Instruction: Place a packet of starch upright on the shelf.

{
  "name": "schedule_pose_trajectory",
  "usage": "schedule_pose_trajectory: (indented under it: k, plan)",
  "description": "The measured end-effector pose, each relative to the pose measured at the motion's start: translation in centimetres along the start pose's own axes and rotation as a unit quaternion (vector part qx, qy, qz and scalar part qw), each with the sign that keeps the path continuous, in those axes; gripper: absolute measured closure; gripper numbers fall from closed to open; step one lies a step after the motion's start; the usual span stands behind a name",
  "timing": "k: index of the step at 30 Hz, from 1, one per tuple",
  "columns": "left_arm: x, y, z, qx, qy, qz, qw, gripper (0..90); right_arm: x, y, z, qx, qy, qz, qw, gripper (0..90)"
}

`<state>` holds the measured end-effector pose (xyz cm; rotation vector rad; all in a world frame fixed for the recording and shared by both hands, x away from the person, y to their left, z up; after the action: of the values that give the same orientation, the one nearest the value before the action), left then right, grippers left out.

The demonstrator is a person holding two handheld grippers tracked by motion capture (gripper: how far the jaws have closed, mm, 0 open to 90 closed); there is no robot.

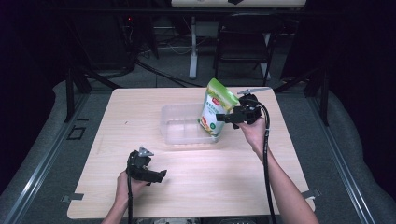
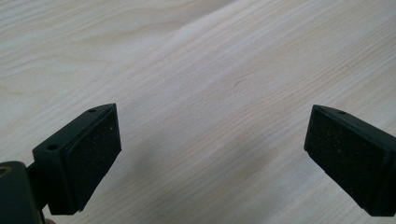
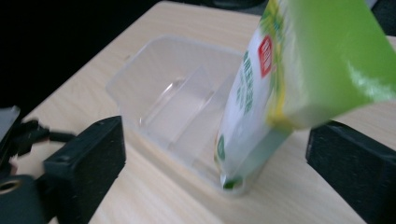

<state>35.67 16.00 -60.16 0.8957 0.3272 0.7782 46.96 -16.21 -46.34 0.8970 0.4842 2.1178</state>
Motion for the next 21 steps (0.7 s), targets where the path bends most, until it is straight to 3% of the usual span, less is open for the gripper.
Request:
schedule_pose_trajectory:
  k: [3,10,18,21]
  plan:
    - [0.0,0.0,0.0,0.002,0.001,0.001,1.0000,3.7,0.5,1.5,-1.0,0.016,0.022,-0.003,0.9996,0.0]
    - [-0.1,0.0,0.0,0.002,0.000,0.001,1.0000,3.7,1.2,5.0,-3.3,0.024,0.060,-0.015,0.9978,0.0]
    - [-0.1,-0.1,0.0,0.004,0.001,0.001,1.0000,3.6,1.1,8.1,-6.4,0.028,0.086,-0.026,0.9956,0.0]
    - [-0.1,-0.1,-0.1,0.003,0.001,0.000,1.0000,3.7,0.8,8.7,-8.1,0.043,0.089,-0.032,0.9946,0.0]
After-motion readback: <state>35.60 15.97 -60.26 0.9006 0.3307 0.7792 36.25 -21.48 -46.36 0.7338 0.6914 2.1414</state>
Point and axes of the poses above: each handheld gripper's, and its own axes: y roughly backward along the jaws, z roughly out of its top, x roughly to its left, the point moved 5 cm from there along -y, roughly forward along the jaws, and after that the axes turned 12 degrees about -y, right-handed, at the moved point
